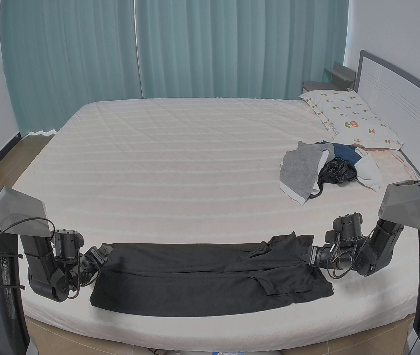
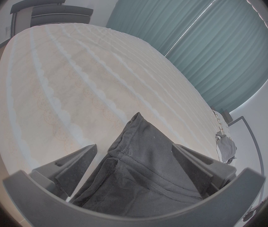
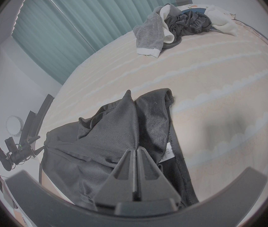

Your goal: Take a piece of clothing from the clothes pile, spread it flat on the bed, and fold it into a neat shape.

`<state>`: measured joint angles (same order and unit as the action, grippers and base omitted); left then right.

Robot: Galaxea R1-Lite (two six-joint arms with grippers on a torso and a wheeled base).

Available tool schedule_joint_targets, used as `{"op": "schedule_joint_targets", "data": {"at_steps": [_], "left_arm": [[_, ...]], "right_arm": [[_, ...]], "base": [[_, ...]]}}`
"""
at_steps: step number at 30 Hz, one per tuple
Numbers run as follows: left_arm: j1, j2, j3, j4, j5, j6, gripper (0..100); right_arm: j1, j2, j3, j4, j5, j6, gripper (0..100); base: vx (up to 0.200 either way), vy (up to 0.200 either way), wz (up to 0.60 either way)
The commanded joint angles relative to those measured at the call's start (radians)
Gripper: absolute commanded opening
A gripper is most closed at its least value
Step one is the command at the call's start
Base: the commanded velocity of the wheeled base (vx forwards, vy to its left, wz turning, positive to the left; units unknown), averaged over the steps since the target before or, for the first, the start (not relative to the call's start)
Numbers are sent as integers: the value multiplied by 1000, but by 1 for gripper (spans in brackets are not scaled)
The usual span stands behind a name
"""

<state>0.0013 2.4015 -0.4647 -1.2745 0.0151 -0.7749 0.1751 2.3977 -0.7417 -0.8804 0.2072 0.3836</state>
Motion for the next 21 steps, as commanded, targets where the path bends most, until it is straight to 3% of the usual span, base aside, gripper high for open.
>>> {"op": "schedule_joint_targets", "data": {"at_steps": [1, 5, 6, 16, 21], "left_arm": [[0, 1, 0, 0, 0, -1, 100], [0, 1, 0, 0, 0, -1, 100], [0, 1, 0, 0, 0, -1, 100], [0, 1, -2, 0, 0, -1, 100], [0, 1, -2, 0, 0, -1, 100]], "right_arm": [[3, -23, 22, -2, 0, -8, 0], [6, -31, 53, -40, 0, -12, 0], [6, -29, 61, -51, 0, -14, 100], [4, -91, 33, -95, -5, -12, 100], [90, -104, -13, -91, -31, 44, 100]], "base": [[0, 0, 0], [0, 0, 0], [0, 0, 0], [0, 0, 0], [0, 0, 0]]}}
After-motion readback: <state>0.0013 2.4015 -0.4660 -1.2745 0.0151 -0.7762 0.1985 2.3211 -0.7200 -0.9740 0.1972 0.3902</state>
